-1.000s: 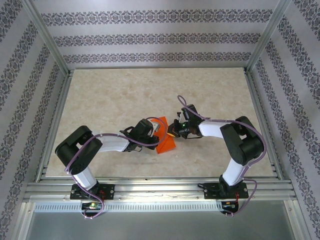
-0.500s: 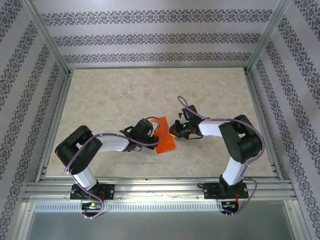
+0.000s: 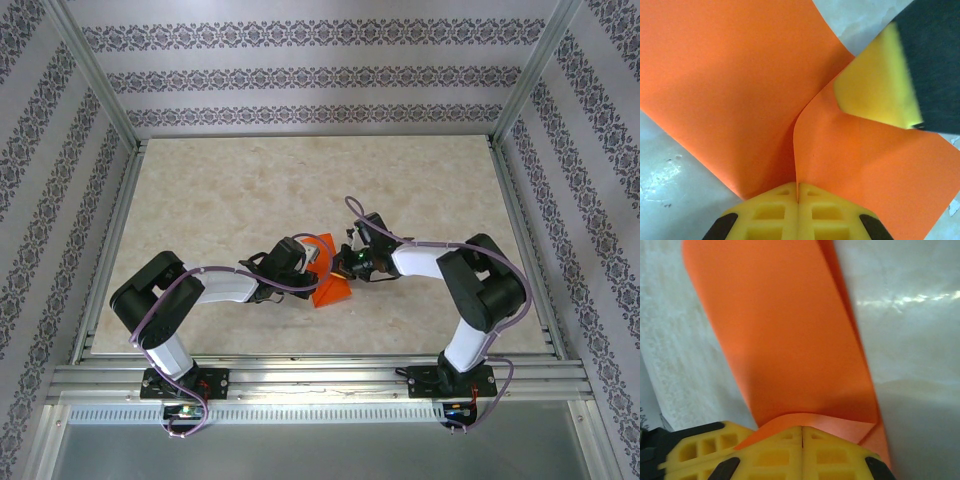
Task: Fold a paper plane with a square sheet of paper (pick it up from the middle)
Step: Fold the triangle a second time at the center of the table.
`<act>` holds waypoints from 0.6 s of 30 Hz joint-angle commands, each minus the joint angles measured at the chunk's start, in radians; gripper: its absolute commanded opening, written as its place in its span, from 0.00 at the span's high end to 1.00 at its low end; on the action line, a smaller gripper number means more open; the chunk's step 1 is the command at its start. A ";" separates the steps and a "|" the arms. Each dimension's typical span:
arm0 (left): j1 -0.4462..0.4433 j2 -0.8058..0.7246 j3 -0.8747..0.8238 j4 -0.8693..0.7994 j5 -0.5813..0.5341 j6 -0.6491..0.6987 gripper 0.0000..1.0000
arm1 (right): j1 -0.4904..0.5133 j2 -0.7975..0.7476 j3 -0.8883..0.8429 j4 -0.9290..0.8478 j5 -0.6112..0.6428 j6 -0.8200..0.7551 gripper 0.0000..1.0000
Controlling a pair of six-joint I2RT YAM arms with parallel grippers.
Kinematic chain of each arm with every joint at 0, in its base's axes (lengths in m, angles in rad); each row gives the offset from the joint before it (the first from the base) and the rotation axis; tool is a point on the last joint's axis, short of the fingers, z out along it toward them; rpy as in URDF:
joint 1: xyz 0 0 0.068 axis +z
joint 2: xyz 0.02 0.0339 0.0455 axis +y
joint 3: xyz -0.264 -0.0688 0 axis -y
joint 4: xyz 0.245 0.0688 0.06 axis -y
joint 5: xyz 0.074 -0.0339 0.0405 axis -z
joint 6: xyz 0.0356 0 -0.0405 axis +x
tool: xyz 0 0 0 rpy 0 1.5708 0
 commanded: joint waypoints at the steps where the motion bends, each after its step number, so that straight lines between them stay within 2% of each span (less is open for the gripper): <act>1: 0.013 0.007 0.003 -0.088 0.009 0.015 1.00 | -0.001 0.032 -0.011 -0.032 0.036 -0.020 1.00; 6: 0.012 -0.003 0.011 -0.091 0.022 0.004 1.00 | -0.004 0.069 -0.034 -0.039 0.056 -0.023 1.00; 8: 0.012 -0.022 0.016 -0.101 0.023 -0.011 0.90 | -0.003 0.071 -0.039 -0.033 0.054 -0.021 1.00; 10: 0.012 -0.055 0.022 -0.127 0.003 -0.034 0.75 | -0.003 0.066 -0.043 -0.032 0.059 -0.019 1.00; 12: 0.012 -0.109 0.028 -0.158 -0.021 -0.062 0.76 | -0.003 0.064 -0.041 -0.034 0.061 -0.021 1.00; 13: 0.012 -0.134 0.029 -0.171 -0.040 -0.080 0.71 | -0.002 0.063 -0.041 -0.033 0.059 -0.020 1.00; 14: 0.011 -0.162 0.029 -0.184 -0.055 -0.102 0.62 | -0.002 0.065 -0.041 -0.031 0.058 -0.018 1.00; 16: 0.012 -0.212 0.025 -0.205 -0.070 -0.139 0.61 | -0.001 0.065 -0.041 -0.030 0.056 -0.018 1.00; 18: 0.012 -0.256 0.016 -0.210 -0.061 -0.190 0.67 | -0.001 0.063 -0.043 -0.025 0.056 -0.013 1.00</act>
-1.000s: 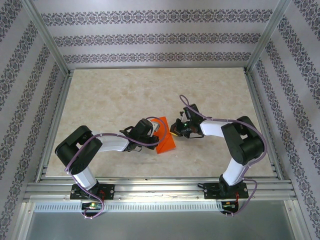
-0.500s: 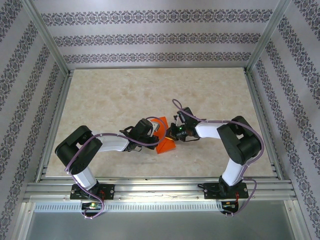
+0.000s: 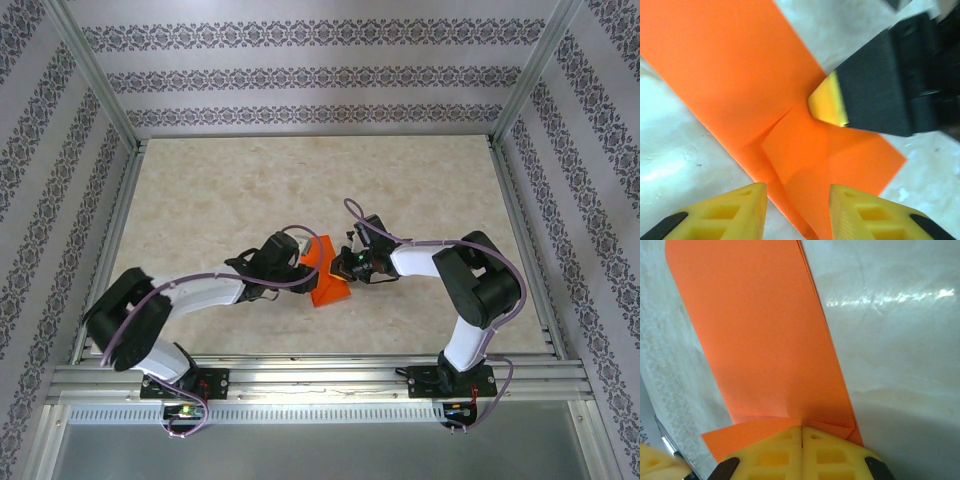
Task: Fold a paper plane with a square sheet of paper (pick it up from the middle)
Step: Fold the triangle a second time at the center of the table.
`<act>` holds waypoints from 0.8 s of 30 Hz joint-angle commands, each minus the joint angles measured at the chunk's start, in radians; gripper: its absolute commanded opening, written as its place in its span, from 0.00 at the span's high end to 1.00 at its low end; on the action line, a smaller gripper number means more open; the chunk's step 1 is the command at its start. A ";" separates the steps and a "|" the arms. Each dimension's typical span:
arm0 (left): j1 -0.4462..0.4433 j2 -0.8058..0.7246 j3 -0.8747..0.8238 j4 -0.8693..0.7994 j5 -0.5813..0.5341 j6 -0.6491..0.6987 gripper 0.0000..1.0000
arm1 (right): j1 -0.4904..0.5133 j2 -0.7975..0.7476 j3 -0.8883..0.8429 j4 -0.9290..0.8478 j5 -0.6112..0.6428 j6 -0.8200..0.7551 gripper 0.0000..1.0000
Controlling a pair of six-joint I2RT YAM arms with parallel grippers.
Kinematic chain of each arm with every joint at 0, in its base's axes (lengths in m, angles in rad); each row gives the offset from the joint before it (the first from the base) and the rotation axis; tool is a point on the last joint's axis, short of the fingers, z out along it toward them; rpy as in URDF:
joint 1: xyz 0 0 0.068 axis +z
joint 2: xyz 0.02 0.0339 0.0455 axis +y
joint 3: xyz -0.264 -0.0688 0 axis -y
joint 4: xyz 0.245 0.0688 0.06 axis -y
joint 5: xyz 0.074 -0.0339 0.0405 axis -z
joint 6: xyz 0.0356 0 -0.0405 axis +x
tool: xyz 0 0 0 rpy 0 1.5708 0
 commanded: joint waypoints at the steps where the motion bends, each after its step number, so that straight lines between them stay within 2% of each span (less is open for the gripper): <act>1: 0.012 -0.066 -0.004 -0.038 0.004 -0.106 0.71 | 0.001 0.037 -0.033 -0.047 0.056 -0.005 1.00; 6: 0.011 -0.039 -0.004 0.067 0.182 -0.229 0.92 | 0.002 0.033 -0.035 -0.047 0.058 -0.002 1.00; 9: 0.001 0.032 0.037 0.081 0.269 -0.255 0.96 | 0.003 0.033 -0.035 -0.042 0.058 0.001 1.00; 24: -0.015 0.210 0.102 0.108 0.324 -0.281 0.98 | 0.004 0.035 -0.037 -0.039 0.054 0.003 1.00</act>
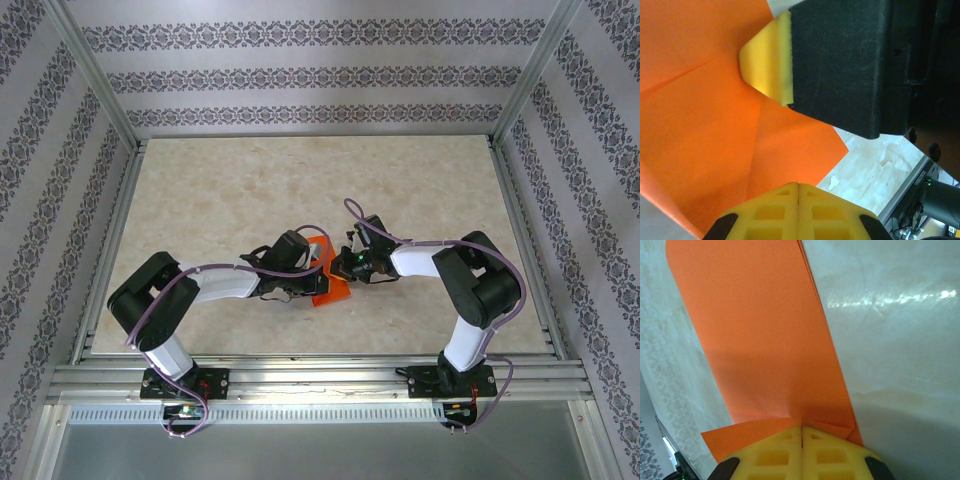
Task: Fold a paper plane with a square sheet of paper (pick it up from the middle)
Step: Fold the triangle a second time at the center of the table.
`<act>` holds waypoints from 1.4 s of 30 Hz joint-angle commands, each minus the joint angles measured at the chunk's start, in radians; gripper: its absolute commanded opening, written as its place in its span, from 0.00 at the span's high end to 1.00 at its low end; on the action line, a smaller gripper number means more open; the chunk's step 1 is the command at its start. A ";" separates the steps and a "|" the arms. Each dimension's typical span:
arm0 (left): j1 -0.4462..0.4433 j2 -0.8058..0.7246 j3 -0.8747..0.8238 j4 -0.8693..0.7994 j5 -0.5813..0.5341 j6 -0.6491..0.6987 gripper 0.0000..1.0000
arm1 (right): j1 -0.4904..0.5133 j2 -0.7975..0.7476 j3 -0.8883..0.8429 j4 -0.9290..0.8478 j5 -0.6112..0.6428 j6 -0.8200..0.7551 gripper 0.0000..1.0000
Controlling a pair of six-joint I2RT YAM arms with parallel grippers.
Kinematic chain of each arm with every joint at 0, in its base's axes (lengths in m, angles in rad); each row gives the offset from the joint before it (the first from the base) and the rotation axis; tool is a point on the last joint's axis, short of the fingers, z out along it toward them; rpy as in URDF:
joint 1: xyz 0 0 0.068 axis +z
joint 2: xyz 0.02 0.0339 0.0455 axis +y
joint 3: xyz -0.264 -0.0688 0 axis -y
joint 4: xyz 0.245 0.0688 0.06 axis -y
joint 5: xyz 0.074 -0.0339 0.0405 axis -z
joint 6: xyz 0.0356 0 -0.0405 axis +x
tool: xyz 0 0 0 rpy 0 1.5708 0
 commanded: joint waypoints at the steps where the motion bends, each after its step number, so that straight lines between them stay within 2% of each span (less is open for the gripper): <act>1: -0.009 0.025 0.040 0.020 0.024 -0.006 0.98 | 0.004 0.034 -0.034 -0.050 0.054 -0.001 1.00; 13: -0.012 0.075 0.019 -0.008 0.018 0.015 0.98 | 0.004 0.037 -0.032 -0.056 0.057 -0.002 1.00; 31: -0.013 0.040 -0.080 0.001 0.000 0.025 0.98 | 0.004 0.052 -0.034 -0.061 0.064 -0.009 1.00; 42: -0.012 -0.010 -0.180 0.094 0.025 -0.035 0.97 | 0.004 0.059 -0.035 -0.067 0.067 -0.012 1.00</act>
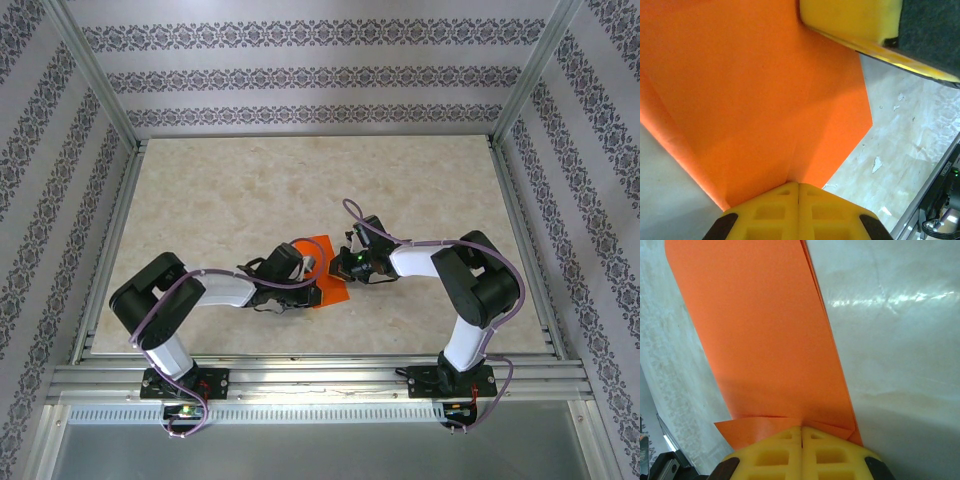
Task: Fold a paper plane with a square sheet of paper (pick it up from the middle)
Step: Fold the triangle a second time at the center of the table.
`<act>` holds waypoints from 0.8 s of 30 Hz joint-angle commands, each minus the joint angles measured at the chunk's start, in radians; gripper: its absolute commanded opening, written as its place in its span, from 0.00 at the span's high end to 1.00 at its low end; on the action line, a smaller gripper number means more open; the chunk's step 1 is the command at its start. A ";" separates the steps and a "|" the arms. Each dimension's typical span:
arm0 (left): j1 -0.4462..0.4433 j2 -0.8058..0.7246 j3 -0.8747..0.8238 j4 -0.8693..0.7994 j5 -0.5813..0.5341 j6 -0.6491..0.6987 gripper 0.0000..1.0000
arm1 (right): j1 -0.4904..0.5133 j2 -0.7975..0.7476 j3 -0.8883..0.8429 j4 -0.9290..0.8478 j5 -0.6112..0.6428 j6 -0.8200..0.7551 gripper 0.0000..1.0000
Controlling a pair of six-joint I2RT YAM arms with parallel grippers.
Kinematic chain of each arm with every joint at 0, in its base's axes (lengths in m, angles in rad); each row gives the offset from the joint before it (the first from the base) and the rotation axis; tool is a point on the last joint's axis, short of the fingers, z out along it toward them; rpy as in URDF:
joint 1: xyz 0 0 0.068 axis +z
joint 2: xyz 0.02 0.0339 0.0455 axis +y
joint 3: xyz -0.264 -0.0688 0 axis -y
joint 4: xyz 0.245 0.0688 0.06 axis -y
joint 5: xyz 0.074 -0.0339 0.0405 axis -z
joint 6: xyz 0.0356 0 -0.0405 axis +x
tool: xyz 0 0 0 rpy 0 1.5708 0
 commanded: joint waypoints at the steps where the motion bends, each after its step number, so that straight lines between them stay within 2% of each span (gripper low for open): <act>1: -0.011 -0.019 -0.056 0.000 0.023 -0.038 0.97 | 0.002 0.050 -0.037 -0.079 0.073 -0.012 1.00; 11: -0.011 -0.112 -0.163 0.056 0.024 -0.106 0.96 | 0.001 0.042 -0.041 -0.079 0.072 -0.013 1.00; 15: -0.011 -0.196 -0.189 0.104 0.027 -0.129 0.96 | 0.002 0.037 -0.040 -0.078 0.070 -0.011 1.00; 20: -0.007 -0.302 -0.124 0.026 -0.041 -0.089 0.95 | 0.002 0.027 -0.039 -0.079 0.070 -0.008 1.00; 24: 0.010 -0.255 -0.047 0.019 -0.060 -0.068 0.94 | 0.002 0.024 -0.038 -0.078 0.069 -0.006 1.00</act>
